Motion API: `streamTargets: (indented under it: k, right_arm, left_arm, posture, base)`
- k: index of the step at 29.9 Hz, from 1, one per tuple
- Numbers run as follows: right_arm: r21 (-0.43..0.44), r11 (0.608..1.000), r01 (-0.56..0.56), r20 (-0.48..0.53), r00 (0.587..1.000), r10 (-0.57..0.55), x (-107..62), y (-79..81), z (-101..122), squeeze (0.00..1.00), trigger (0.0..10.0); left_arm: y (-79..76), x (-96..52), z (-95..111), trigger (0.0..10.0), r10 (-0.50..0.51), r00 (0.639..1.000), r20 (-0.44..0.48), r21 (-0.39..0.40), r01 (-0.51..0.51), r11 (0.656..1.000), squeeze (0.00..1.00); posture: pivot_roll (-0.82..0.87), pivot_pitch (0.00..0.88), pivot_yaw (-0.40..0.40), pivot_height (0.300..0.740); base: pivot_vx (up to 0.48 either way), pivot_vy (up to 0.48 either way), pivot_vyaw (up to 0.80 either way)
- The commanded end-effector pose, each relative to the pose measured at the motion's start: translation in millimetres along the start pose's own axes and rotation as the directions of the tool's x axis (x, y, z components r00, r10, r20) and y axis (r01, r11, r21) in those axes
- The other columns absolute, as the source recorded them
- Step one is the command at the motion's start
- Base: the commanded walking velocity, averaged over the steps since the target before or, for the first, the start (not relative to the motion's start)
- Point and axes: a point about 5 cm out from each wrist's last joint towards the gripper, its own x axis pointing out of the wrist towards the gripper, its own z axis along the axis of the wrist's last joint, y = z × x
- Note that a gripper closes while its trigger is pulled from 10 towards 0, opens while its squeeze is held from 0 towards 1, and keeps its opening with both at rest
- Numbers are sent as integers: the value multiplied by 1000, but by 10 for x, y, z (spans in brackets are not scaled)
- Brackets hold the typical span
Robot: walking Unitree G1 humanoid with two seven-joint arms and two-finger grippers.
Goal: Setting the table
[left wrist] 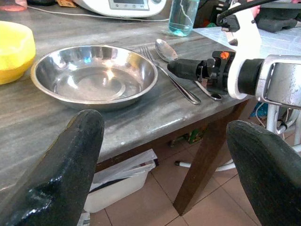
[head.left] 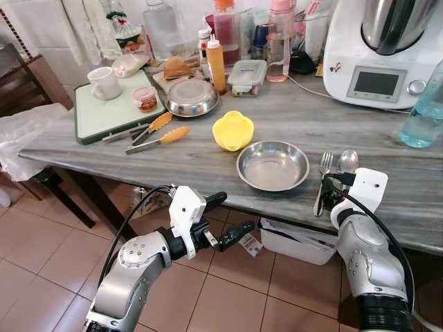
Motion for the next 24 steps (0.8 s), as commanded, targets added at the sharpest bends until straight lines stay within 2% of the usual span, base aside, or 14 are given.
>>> streamTargets:
  k: [1,10,14,16,24]
  right_arm:
    - [-12,999,51,-52,997,-52,-32,-93,-116,1000,10000]
    - [-71,997,39,36,999,-37,-96,-99,-8,1000,10000]
    - [-117,992,35,108,994,-22,-138,-97,95,1000,10000]
    - [-172,985,29,153,988,-2,-169,-78,153,1000,10000]
    - [-224,974,18,216,976,32,-246,-17,234,1000,10000]
  left_arm:
    - [54,-30,42,10000,11,1000,-2,10,-11,1000,0]
    - [43,-28,30,10000,-7,1000,-5,-3,7,1000,0]
    - [45,-29,34,10000,-14,1000,-5,-5,14,1000,0]
    - [44,-27,34,10000,-16,1000,-6,-4,16,1000,0]
    - [61,-15,62,10000,-1,1000,9,1,1,1000,0]
  posture:
    - [-98,33,109,740]
    - [-107,31,109,740]
    - [-111,27,108,740]
    - [-114,25,105,740]
    - [-123,15,108,740]
  base:
    - [0,0,0]
    - [0,0,0]
    - [0,0,0]
    - [0,0,0]
    - [0,0,0]
